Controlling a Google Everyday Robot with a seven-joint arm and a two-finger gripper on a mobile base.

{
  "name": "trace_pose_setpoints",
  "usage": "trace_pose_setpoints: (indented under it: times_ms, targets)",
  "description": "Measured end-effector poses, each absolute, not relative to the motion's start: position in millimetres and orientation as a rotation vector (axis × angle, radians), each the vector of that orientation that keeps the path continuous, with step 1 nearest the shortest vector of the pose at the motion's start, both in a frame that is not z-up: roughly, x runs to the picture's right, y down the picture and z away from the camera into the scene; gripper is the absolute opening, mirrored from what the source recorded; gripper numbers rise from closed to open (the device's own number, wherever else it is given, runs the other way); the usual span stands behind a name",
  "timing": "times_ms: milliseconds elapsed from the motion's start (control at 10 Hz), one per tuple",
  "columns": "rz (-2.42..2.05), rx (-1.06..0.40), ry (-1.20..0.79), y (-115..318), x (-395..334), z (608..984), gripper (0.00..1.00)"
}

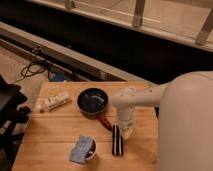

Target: Push the eraser across the table

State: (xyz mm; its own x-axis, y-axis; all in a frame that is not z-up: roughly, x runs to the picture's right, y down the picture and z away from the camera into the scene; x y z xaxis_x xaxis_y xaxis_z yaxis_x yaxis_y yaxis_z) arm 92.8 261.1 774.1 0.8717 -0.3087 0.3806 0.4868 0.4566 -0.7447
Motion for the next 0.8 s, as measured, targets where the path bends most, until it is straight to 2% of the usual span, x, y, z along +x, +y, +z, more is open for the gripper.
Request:
trace_pose_setpoints:
  times_ms: [800]
  targets:
    - [-0.587,-0.968,-0.323,270,62,768,0.02]
